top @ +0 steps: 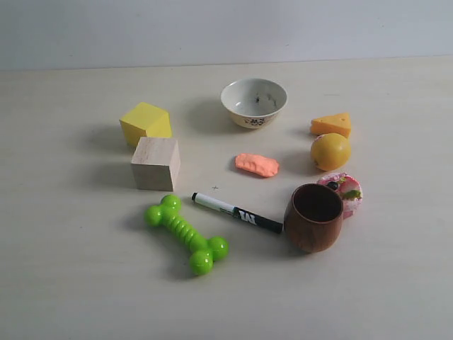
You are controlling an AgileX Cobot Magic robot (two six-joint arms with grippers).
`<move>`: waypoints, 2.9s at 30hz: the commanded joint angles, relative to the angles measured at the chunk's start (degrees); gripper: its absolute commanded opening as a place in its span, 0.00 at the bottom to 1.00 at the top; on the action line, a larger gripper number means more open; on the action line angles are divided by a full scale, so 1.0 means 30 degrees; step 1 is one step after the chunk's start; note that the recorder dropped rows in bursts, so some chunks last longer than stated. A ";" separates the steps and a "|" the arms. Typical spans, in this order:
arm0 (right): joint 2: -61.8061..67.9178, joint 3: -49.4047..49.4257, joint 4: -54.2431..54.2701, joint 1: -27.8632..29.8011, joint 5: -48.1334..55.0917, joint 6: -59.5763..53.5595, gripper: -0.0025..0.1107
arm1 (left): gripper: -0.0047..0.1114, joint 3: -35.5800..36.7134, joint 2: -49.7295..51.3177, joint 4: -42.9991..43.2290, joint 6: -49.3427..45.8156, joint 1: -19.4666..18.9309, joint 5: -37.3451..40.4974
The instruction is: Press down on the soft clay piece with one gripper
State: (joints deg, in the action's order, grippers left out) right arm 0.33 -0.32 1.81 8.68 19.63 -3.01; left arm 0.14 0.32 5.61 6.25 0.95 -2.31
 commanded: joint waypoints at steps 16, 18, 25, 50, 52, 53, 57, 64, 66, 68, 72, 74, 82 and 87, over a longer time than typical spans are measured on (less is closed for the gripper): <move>-0.0109 0.0107 -0.0107 -0.0001 -0.0095 0.0016 0.02 | 0.04 -1.0789 0.3812 -0.0427 0.3460 0.1646 0.7925; -0.0109 0.0107 -0.0107 -0.0001 -0.0095 0.0016 0.02 | 0.04 -1.2450 0.5279 -0.1669 0.1891 0.2222 0.9400; -0.0109 0.0107 -0.0107 -0.0001 -0.0095 0.0016 0.02 | 0.04 -1.7175 1.1236 -0.9428 -0.6179 0.3375 1.4933; -0.0109 0.0107 -0.0107 -0.0001 -0.0095 0.0016 0.02 | 0.04 -1.9647 2.1226 -1.6359 -0.9694 0.3489 1.7685; -0.0109 0.0107 -0.0107 -0.0001 -0.0095 0.0016 0.02 | 0.04 -1.9647 2.1834 -1.6512 -1.0027 0.3911 1.7805; -0.0109 0.0107 -0.0107 -0.0001 -0.0095 0.0016 0.02 | 0.04 -1.9647 2.2175 -1.6406 -1.0027 0.4171 1.7805; -0.0109 0.0107 -0.0107 -0.0001 -0.0095 0.0016 0.02 | 0.04 -2.0149 2.3634 -1.5522 -0.9903 0.5686 1.7939; -0.0109 0.0107 -0.0107 -0.0001 -0.0095 0.0016 0.02 | 0.04 -2.2603 2.6514 -1.2407 -0.7048 0.8988 1.7807; -0.0109 0.0107 -0.0107 -0.0001 -0.0095 0.0016 0.02 | 0.04 -2.3612 2.7299 -1.0253 -0.5300 0.9922 1.7807; -0.0109 0.0107 -0.0107 -0.0001 -0.0095 0.0016 0.02 | 0.04 -2.4519 2.8192 -0.8403 -0.3331 1.0747 1.7994; -0.0109 0.0107 -0.0107 -0.0001 -0.0095 0.0016 0.02 | 0.04 -2.6617 3.0104 -0.7035 -0.1894 1.1861 1.9418; -0.0109 0.0107 -0.0107 -0.0001 -0.0095 0.0016 0.02 | 0.04 -2.7823 3.1094 -0.6997 -0.1818 1.2167 2.0179; -0.0109 0.0107 -0.0107 -0.0001 -0.0095 0.0016 0.02 | 0.04 -3.1835 3.5249 -0.6278 -0.1400 1.3465 2.1912; -0.0109 0.0107 -0.0107 -0.0001 -0.0095 0.0016 0.02 | 0.04 -3.3575 3.7653 -0.5099 -0.1078 1.4268 2.2481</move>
State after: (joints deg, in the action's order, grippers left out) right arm 0.33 -0.32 1.81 8.68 19.63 -3.01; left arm -98.42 110.29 -11.93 2.35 42.40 64.32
